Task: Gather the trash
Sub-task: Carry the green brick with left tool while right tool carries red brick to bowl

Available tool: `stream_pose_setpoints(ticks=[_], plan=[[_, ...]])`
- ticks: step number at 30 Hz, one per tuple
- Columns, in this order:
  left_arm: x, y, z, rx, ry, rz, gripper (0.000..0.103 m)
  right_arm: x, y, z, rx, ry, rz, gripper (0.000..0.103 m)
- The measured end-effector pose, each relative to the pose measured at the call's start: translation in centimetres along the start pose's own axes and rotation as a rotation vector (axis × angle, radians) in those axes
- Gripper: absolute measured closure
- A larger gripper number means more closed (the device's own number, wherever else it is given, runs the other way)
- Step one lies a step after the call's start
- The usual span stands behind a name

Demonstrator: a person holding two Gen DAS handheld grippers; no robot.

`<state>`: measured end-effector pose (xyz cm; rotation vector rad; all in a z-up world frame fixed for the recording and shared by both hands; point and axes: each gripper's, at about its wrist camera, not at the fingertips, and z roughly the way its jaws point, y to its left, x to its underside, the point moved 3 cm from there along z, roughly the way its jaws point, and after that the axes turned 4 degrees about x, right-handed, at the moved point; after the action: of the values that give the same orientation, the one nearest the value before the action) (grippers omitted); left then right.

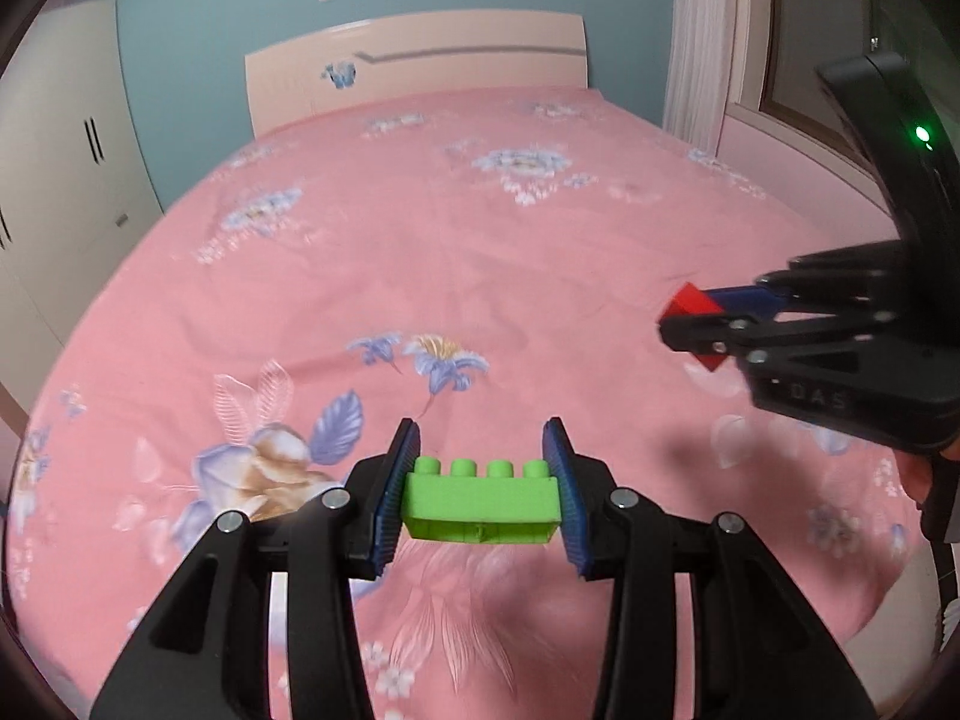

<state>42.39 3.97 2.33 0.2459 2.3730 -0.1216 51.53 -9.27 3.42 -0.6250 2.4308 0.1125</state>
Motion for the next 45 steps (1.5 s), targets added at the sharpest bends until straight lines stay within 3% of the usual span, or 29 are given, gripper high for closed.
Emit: stream_pose_setpoints(ticks=[13, 22, 33, 45], plan=[[-0.3, -5.2, -16.6, -0.099, -0.123, 0.066, 0.058, 4.1, 2.4, -19.0, 0.069, -0.157, -0.023, 0.082], [1.6, -8.3, -22.6, -0.144, -0.178, 0.115, 0.058, 7.6, 5.2, -27.5, 0.104, -0.227, -0.059, 0.082], [5.0, -10.6, -24.8, -0.135, -0.156, 0.144, 0.058, 13.3, 6.3, -29.8, 0.086, -0.195, -0.043, 0.082], [10.1, -10.7, -21.1, -0.12, -0.05, 0.143, 0.058, 18.2, 7.3, -24.8, 0.047, -0.075, -0.038, 0.082]])
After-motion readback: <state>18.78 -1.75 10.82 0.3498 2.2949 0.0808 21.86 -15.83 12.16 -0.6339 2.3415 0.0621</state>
